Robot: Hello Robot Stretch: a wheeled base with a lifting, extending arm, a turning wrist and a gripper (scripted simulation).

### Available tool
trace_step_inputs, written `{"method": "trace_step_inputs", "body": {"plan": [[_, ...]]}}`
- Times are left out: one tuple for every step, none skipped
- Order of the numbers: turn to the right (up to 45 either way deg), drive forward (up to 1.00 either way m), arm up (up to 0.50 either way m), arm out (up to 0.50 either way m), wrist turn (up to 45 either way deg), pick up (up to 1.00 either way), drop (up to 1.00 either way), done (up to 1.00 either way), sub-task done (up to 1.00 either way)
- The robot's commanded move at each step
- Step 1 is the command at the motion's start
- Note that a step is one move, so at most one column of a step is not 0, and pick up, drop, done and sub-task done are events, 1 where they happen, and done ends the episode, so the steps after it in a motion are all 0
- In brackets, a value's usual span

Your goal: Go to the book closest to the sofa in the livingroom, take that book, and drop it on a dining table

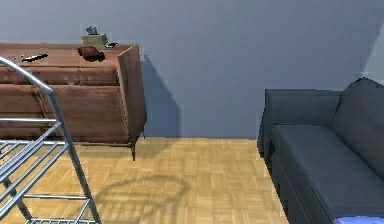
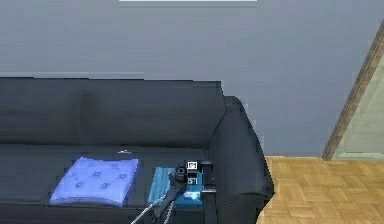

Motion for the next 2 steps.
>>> {"method": "trace_step_inputs", "body": {"plan": [[0.0,0.0,0.0,0.0,45.0,0.0,0.0,0.0,0.0],[0.0,0.0,0.0,0.0,45.0,0.0,0.0,0.0,0.0]]}}
